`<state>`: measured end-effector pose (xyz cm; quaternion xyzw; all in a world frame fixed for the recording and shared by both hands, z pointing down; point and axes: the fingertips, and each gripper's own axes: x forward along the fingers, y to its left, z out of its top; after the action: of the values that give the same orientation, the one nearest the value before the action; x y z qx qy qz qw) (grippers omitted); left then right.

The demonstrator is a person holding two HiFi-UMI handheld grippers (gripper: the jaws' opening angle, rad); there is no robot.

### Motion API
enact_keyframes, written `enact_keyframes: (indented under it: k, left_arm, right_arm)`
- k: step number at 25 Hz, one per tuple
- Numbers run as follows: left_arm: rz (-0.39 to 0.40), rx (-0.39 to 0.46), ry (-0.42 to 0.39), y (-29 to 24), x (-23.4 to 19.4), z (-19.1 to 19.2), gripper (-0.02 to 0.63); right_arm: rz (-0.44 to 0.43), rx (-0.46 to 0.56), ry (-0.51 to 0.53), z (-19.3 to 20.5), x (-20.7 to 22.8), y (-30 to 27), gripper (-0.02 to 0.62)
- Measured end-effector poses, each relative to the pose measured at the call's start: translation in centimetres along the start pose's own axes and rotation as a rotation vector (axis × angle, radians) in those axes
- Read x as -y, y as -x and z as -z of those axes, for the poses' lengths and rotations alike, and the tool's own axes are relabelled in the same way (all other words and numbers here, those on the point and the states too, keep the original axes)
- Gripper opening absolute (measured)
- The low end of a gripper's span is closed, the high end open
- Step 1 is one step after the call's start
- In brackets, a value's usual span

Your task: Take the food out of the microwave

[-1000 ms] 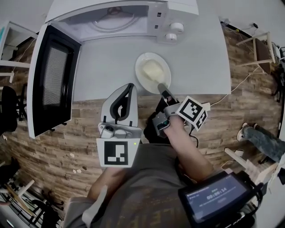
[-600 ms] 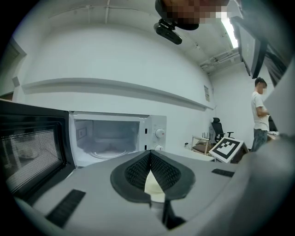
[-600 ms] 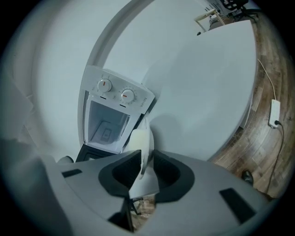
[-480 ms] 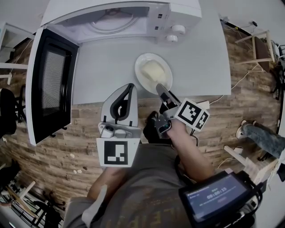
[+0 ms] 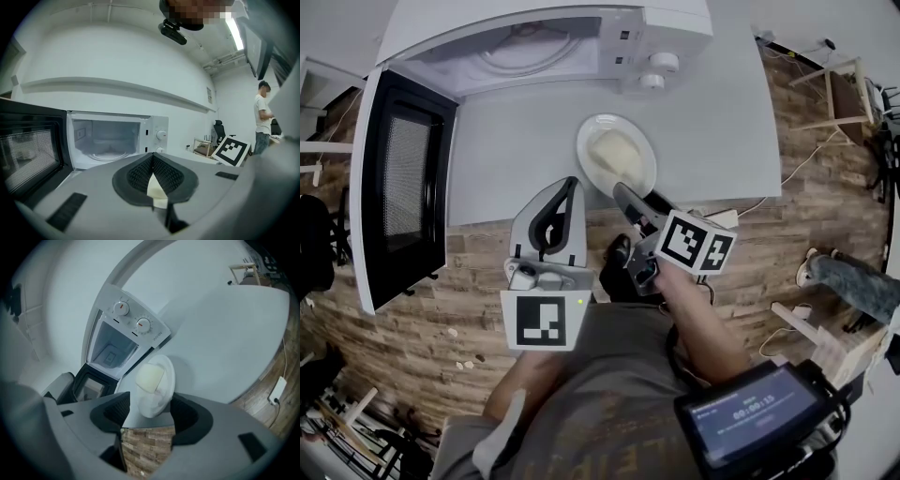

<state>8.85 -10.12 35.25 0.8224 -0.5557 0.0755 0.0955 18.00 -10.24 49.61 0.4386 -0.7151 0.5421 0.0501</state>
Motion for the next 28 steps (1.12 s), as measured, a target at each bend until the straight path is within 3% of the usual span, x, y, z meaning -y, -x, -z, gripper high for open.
enact_keyframes:
  k: [8,20,25,28]
  left_arm:
    - [0.011,0.008,-0.006,-0.2,0.8,-0.4,0.008]
    - [0.020,0.037,-0.025,-0.3,2.3,-1.3,0.008]
    - [0.002,0.043,-0.043,0.2,2.6,-1.9,0.008]
    - [-0.021,0.077,-0.038,0.8,2.5,-3.5,0.008]
  right_arm:
    - [0.047,-0.085,0.108,0.6,0.6,0.5,0.304]
    - [0.046,-0.091,0.124,0.9,1.3,1.5,0.307]
    - [-0.033,-0.024,0.118,-0.9,-1.4,3.2,0.306]
    - [-0.117,0.069,0.209,-3.2,-5.6,5.1,0.300]
